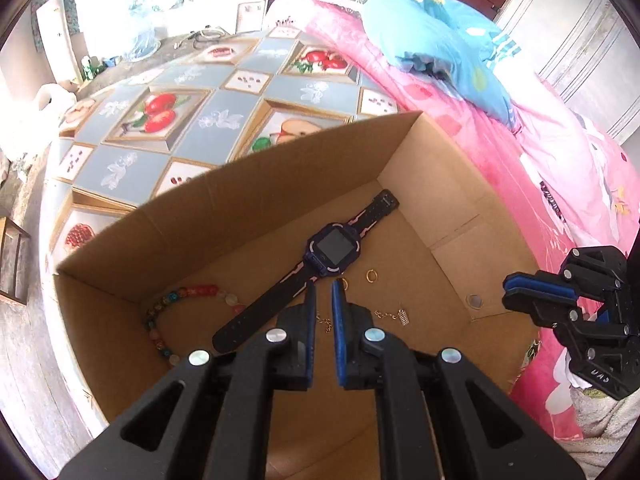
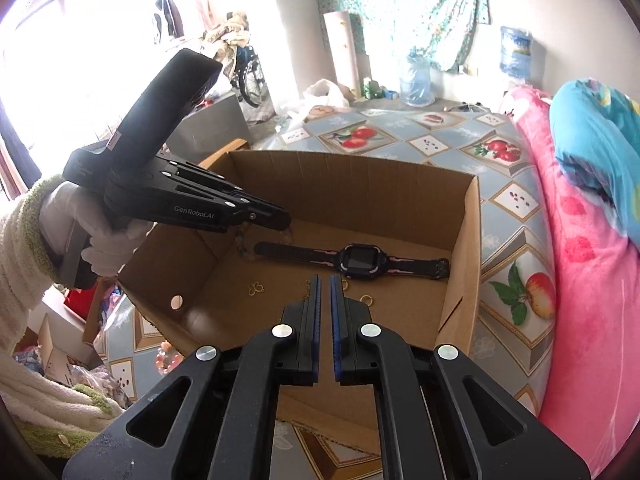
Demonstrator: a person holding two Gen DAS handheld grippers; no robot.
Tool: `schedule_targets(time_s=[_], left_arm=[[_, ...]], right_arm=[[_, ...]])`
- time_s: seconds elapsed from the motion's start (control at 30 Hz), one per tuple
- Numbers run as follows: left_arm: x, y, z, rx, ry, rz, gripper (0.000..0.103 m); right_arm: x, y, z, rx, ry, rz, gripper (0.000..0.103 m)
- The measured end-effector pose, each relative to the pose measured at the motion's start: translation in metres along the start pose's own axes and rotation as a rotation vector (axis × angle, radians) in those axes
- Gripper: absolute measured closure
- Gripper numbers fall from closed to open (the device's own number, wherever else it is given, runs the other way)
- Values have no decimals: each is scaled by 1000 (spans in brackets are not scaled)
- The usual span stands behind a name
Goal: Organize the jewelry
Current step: 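Lift both tools out of the box toward the pink bead bracelet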
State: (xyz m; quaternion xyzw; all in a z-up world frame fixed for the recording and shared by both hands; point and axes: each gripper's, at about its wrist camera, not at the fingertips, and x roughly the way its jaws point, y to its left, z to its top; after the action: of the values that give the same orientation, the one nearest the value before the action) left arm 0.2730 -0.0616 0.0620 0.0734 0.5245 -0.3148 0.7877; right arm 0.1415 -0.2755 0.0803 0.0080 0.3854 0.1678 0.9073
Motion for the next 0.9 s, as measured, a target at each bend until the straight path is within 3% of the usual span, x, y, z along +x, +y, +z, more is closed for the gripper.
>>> schedule_targets(time_s=[0.1,0.2,0.27,0.4,0.5,0.6,0.8,0.9], left_arm=[[-39,0,-11,7,-107,9,91],[-87,-1,-36,23,-248,56,88],[-114,-6,-63,48,-327,90,87],[-141,-17,-131,45,-436,118,70],[-134,-21,-176,-27,-427,90,66],[-110,-25,-206,-80,-376,51,62],[-45,-31,-224,-132,-258,17,61],[-25,-35,-227,-132,-227,45,61]], right_arm=[[-31,-3,-8,29,-87,5,96],[-59,-1,-20,50,-167,6,88],[-76,0,-34,64,-215,-6,82],[-92,-1,-75,147,-260,-13,70],[-89,-2,-103,225,-232,-43,67],[-76,-11,-128,334,-173,11,64],[-43,-15,-156,420,-59,-1,64],[-38,-15,-165,453,-37,-7,64]])
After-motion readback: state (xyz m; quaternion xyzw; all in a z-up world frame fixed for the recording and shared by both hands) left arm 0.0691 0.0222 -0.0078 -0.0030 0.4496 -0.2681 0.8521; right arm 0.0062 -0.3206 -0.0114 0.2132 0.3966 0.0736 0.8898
